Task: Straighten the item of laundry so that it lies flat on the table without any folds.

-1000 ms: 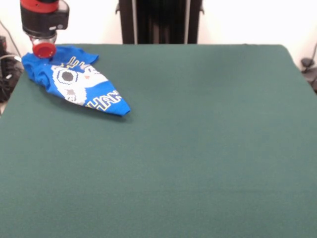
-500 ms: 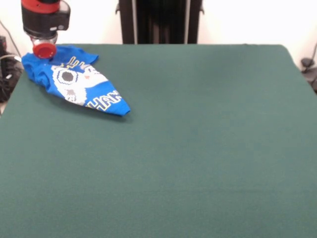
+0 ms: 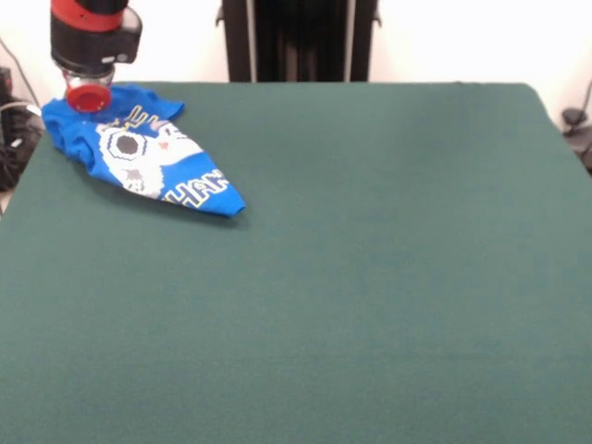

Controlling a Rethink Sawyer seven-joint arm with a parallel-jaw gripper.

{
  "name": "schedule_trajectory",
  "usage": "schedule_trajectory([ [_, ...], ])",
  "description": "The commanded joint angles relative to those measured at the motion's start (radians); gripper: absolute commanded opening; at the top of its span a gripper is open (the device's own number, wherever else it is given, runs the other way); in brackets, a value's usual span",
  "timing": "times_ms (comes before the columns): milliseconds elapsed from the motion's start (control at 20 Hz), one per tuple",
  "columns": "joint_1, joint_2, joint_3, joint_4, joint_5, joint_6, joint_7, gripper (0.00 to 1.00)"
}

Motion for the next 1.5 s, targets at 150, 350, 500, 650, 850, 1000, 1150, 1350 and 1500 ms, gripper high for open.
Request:
schedule_trajectory([
  [150,0.008,0.08,0.292,0.044,-0.046,-0.019,0.046,0.0],
  [350,-0.035,0.012,0.299,0.05,-0.14,0.035,-0.044,0.0],
  [500,-0.066,-0.031,0.314,0.036,-0.196,0.102,-0.098,0.0],
  [650,-0.118,-0.07,0.354,0.013,-0.252,0.177,-0.158,0.0],
  [850,-0.229,-0.102,0.45,-0.029,-0.323,0.276,-0.26,0.0],
  [1000,-0.316,-0.123,0.53,-0.054,-0.35,0.374,-0.343,0.0],
  [1150,-0.343,-0.149,0.55,-0.074,-0.384,0.424,-0.37,0.0],
  [1350,-0.406,-0.132,0.595,-0.094,-0.451,0.423,-0.382,0.0],
  [1500,-0.448,-0.113,0.624,-0.124,-0.498,0.439,-0.391,0.0],
])
